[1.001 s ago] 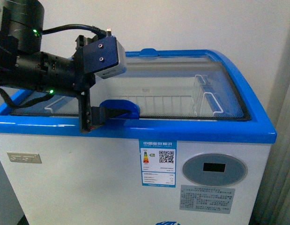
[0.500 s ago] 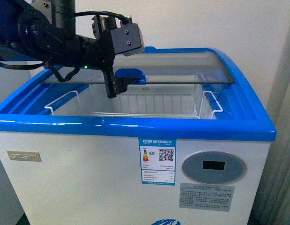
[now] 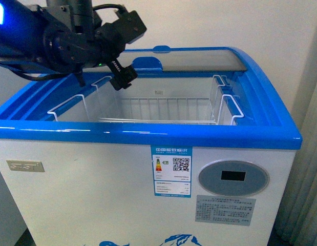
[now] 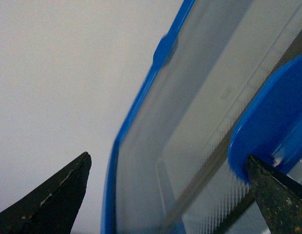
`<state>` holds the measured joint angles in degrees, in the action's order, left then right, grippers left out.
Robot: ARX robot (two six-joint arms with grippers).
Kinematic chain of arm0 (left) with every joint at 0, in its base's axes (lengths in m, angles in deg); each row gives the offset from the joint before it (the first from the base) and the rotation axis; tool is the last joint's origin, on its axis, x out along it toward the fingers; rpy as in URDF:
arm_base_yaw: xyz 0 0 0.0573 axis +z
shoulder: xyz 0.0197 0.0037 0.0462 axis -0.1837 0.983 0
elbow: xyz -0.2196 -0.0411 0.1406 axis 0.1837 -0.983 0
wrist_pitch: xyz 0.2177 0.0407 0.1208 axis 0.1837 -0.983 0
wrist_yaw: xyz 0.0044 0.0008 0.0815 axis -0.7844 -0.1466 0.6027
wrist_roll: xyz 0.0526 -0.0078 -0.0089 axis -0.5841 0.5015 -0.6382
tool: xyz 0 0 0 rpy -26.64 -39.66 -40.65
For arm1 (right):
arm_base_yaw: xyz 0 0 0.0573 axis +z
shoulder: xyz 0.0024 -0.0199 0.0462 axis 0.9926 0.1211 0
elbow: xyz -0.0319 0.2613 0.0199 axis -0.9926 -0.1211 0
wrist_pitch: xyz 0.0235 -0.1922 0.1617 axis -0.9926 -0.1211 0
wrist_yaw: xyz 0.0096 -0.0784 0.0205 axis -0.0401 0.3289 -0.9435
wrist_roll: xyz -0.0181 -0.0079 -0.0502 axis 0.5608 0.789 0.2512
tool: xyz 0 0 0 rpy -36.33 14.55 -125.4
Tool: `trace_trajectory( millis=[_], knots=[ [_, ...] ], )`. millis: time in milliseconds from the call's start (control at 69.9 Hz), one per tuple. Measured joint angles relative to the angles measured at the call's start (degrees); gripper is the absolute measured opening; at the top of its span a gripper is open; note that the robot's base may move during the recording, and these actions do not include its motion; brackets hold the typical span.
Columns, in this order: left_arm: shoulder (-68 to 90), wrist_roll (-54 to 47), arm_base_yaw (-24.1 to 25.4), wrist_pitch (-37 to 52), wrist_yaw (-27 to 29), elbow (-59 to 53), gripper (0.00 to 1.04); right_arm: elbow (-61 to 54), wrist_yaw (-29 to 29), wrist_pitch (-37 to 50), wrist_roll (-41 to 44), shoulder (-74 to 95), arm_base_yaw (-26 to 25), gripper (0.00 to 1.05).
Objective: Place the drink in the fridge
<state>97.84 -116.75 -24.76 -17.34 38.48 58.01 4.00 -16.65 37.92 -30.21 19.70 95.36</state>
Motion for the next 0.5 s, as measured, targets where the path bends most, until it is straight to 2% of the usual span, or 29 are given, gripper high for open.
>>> trace_trajectory(
  millis=[186,272,386,458,500],
  knots=[
    [-17.0,20.4,0.2,1.3,-1.5,-20.0,0.96,0.0,-0.2,0.0,0.0,0.0,0.0,0.37],
    [-27.4,32.7,0.3,11.8,7.6,-33.4,0.82,0.0,-0.2,0.0,0.0,0.0,0.0,0.37],
    [-41.4,44.0,2.9,20.2,8.5,-51.4,0.65,0.0,0.0,0.0,0.0,0.0,0.0,0.37],
    [-47.1,47.4,4.6,22.6,8.4,-59.9,0.54,4.7,-11.7,-10.7,2.4,2.6,-4.5,0.37],
    [-49.7,48.9,5.6,24.0,7.8,-65.4,0.45,11.0,-26.2,-23.1,7.2,6.4,-10.8,0.37]
  ],
)
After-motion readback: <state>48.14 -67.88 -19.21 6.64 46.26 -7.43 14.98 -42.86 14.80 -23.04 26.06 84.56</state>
